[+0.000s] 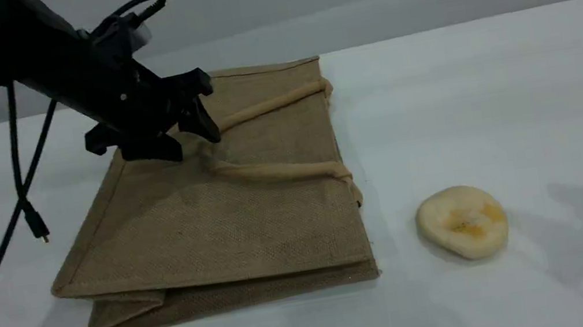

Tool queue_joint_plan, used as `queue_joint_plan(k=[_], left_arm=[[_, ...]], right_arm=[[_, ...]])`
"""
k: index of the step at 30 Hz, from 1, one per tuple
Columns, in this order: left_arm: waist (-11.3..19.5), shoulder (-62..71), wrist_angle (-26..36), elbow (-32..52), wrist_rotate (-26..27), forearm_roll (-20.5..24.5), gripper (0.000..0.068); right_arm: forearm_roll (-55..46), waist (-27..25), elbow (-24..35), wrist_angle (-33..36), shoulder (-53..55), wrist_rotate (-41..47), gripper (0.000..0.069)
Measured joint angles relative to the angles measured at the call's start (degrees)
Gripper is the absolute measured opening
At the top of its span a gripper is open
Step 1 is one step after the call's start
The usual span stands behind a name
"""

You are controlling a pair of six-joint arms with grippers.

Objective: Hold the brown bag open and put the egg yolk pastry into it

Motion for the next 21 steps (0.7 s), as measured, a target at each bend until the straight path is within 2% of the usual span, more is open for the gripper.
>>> queue_joint_plan(k=[7, 10, 13, 16, 17, 21], left_arm=[[-1.1, 3.4, -0.2, -2.4, -1.1, 0.0, 0.0447], [-1.3, 3.5, -0.1, -2.5, -2.3, 1.5, 0.0408], [-1.3, 3.5, 0.2, -2.5, -4.4, 1.4, 0.0295], [-1.3, 3.5, 0.4, -2.5, -5.9, 1.4, 0.012], [-1.3, 3.5, 0.4, -2.5, -5.9, 1.4, 0.0088], [-1.3, 3.1, 0.6, -2.5, -5.8, 1.2, 0.0083]], right_arm=[[0.0, 0.0, 0.0, 0.1, 0.0, -0.3, 0.0464], [0.0, 0.0, 0.0, 0.1, 0.0, -0.3, 0.0464], [0.0, 0.0, 0.0, 0.1, 0.0, -0.3, 0.0464], [0.0, 0.0, 0.0, 0.1, 0.0, -0.5, 0.0464], [0.0, 0.0, 0.1, 0.1, 0.0, -0.5, 0.0464], [-0.1, 0.0, 0.1, 1.0, 0.1, -0.5, 0.0464]])
